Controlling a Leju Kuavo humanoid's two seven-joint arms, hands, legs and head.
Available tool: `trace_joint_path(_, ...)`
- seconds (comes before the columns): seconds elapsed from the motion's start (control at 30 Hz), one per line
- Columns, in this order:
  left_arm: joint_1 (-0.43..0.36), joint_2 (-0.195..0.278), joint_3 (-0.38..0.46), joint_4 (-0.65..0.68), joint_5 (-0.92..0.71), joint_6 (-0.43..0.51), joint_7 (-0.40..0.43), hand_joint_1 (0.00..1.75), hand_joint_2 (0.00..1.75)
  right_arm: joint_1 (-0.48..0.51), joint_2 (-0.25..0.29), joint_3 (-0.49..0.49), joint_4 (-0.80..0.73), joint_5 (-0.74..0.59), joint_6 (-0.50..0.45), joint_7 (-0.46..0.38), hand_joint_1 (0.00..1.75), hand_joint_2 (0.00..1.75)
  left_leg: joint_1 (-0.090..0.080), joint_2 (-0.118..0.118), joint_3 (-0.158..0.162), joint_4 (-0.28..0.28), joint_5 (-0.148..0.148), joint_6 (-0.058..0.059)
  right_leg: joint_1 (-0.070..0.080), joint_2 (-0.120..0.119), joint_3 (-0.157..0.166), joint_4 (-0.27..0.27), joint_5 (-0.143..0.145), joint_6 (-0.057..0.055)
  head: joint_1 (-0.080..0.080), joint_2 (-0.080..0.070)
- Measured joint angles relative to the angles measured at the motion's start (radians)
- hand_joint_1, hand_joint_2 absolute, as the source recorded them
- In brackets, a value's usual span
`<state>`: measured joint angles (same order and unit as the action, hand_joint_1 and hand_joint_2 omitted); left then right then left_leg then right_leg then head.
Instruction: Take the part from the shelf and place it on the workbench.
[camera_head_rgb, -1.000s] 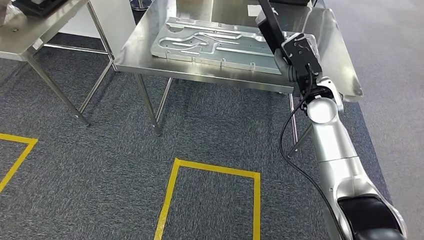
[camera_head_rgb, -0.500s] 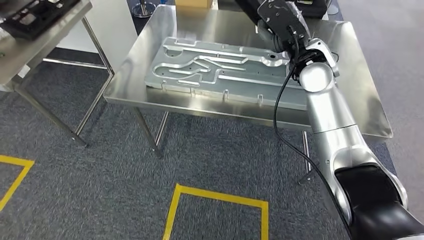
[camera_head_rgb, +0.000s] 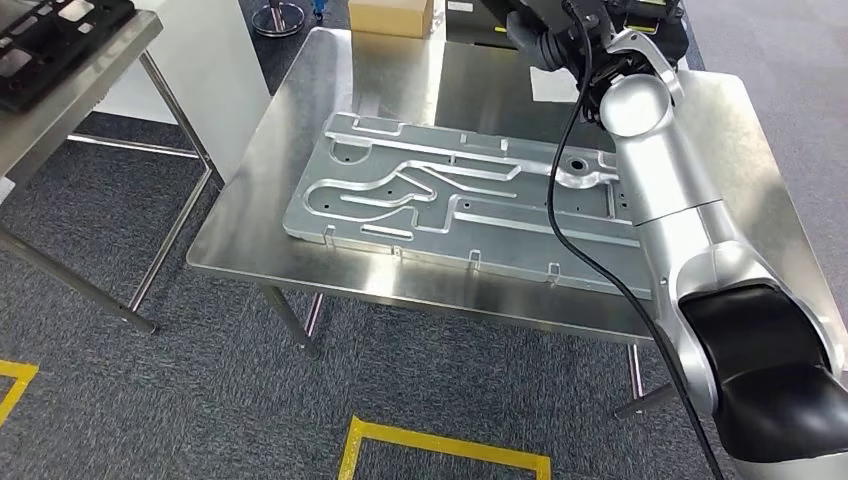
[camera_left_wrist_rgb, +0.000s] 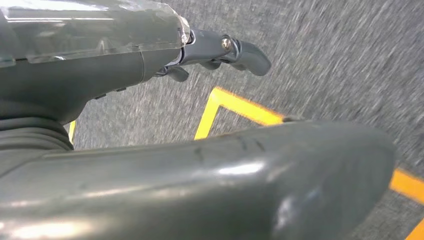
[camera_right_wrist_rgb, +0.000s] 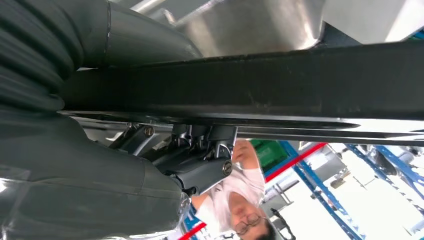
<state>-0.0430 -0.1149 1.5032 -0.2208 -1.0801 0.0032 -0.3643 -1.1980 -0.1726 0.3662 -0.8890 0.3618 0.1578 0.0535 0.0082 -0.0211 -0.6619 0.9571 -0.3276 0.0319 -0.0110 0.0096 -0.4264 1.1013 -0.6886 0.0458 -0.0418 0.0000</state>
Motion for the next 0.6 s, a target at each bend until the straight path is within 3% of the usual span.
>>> trace_joint_path(0.03,0.002,0.002,0.000,0.000,-0.002,-0.007,-0.003,0.00,0.00,0.009,-0.008,0.011,0.017,-0.003,0.003,0.004,1.75,1.75,0.002,-0.001,0.027,-0.013,-0.010,-0.001,-0.003,-0.002,-0.045,0.067,-0.013,0.005,0.000,0.000)
trace_joint_path(0.07,0.004,0.003,0.000,0.000,-0.004,-0.015,-0.005,0.00,0.00,0.024,-0.016,0.022,0.034,-0.003,0.010,0.013,1.75,1.75,0.004,-0.004,0.053,-0.024,-0.021,-0.003,-0.006,-0.003,-0.086,0.113,-0.006,0.009,0.000,0.000)
trace_joint_path(0.1,0.007,0.004,-0.001,0.000,-0.007,-0.023,-0.007,0.00,0.00,0.040,-0.028,0.032,0.049,-0.002,0.021,0.025,1.75,1.75,0.007,-0.007,0.076,-0.032,-0.032,-0.005,-0.010,-0.004,-0.121,0.124,0.030,0.013,0.000,0.000)
trace_joint_path(0.13,0.008,0.006,-0.002,0.000,-0.011,-0.031,-0.008,0.00,0.00,0.052,-0.040,0.042,0.060,0.000,0.037,0.038,1.75,1.75,0.009,-0.011,0.093,-0.035,-0.042,-0.008,-0.015,-0.005,-0.144,0.095,0.091,0.019,0.000,0.000)
trace_joint_path(0.2,0.010,0.011,-0.004,0.000,-0.017,-0.044,-0.009,0.00,0.00,0.060,-0.064,0.059,0.078,0.001,0.068,0.054,1.75,1.75,0.011,-0.017,0.108,-0.026,-0.065,-0.014,-0.025,-0.013,-0.166,-0.023,0.233,0.038,0.000,0.000)
trace_joint_path(0.23,0.011,0.015,-0.005,0.000,-0.019,-0.049,-0.010,0.00,0.00,0.060,-0.074,0.068,0.087,0.001,0.080,0.056,1.75,1.75,0.009,-0.019,0.108,-0.015,-0.075,-0.018,-0.027,-0.016,-0.172,-0.067,0.283,0.046,0.000,0.000)
trace_joint_path(0.27,0.012,0.021,-0.005,0.000,-0.020,-0.052,-0.011,0.00,0.00,0.062,-0.082,0.077,0.097,0.000,0.088,0.057,1.75,1.75,0.008,-0.019,0.104,-0.003,-0.079,-0.023,-0.026,-0.018,-0.176,-0.090,0.309,0.047,0.000,0.000)
trace_joint_path(0.33,0.013,0.028,-0.006,-0.001,-0.021,-0.054,-0.012,0.00,0.00,0.067,-0.092,0.093,0.112,0.002,0.097,0.060,1.75,1.75,0.004,-0.020,0.093,0.015,-0.077,-0.031,-0.021,-0.015,-0.180,-0.091,0.315,0.035,-0.001,0.000)
trace_joint_path(0.43,0.011,0.030,-0.009,-0.001,-0.022,-0.054,-0.014,0.00,0.00,0.060,-0.095,0.101,0.117,0.003,0.095,0.061,1.75,1.75,0.002,-0.015,0.087,0.022,-0.077,-0.036,-0.019,-0.009,-0.176,-0.099,0.292,0.015,-0.001,0.000)
trace_joint_path(0.53,0.006,0.031,-0.010,-0.001,-0.024,-0.054,-0.015,0.00,0.00,0.064,-0.097,0.108,0.125,0.002,0.097,0.060,1.75,1.75,0.004,-0.005,0.106,0.021,-0.104,-0.040,-0.015,-0.002,-0.148,-0.121,0.248,-0.008,-0.001,0.000)
trace_joint_path(0.6,0.003,0.031,-0.012,-0.001,-0.030,-0.057,-0.016,0.00,0.00,0.078,-0.099,0.117,0.130,0.002,0.096,0.058,1.75,1.75,0.008,0.002,0.118,0.017,-0.123,-0.042,-0.010,0.003,-0.142,-0.118,0.237,-0.019,-0.001,0.000)
